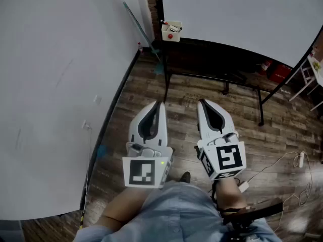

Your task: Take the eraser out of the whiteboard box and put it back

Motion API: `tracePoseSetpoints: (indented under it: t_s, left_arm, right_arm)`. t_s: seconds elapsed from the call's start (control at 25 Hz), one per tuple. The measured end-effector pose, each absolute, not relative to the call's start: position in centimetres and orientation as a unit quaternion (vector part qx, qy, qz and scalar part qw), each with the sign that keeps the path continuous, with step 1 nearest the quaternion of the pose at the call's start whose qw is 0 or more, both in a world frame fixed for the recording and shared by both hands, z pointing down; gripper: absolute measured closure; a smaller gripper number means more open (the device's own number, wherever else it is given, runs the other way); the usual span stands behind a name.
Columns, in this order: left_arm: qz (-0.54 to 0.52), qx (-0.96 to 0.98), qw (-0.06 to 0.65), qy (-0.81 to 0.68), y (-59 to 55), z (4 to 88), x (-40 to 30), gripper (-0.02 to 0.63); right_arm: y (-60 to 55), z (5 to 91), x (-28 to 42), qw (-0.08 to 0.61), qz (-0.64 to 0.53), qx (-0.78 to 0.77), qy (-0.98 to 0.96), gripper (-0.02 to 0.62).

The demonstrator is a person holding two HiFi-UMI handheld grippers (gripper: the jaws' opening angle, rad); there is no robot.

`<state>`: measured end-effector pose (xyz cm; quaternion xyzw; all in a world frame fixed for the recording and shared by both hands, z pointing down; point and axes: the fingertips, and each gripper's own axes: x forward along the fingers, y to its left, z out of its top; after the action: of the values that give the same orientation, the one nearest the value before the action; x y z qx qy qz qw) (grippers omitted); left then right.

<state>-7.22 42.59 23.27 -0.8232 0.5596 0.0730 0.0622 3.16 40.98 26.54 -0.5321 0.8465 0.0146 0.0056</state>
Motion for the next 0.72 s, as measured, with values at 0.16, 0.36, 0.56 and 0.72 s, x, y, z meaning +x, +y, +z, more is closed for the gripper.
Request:
tracePoseSetpoints:
  t_s: [0.16, 0.36, 0.56, 0.72]
  left_arm:
    - [0.072, -0.824, 0.065, 0.559, 42.6, 23.3, -6.6, 0.603]
    - [0.069, -0.824, 0.062, 0.558, 42.5, 23.4, -5.4, 0.603]
    - [0.066, -0.823, 0.068, 0.559, 42.4, 23.4, -4.1, 0.603]
    - [0.075, -0.819, 0.070, 0.565, 42.4, 22.9, -3.0, 0.603]
  right_arm:
    - [41.1, 26.5, 3.6, 0.006, 0.018, -0.525, 0.851, 0.595]
    - [41.1, 26.4, 4.6, 0.010, 0.015, -0.522, 0.853, 0.595]
    - [41.0, 26.4, 5.9, 0.015, 0.015, -0.516, 0.856, 0.595]
    - [40.9, 26.2, 6.8, 0.022, 0.015, -0.502, 0.864, 0.594]
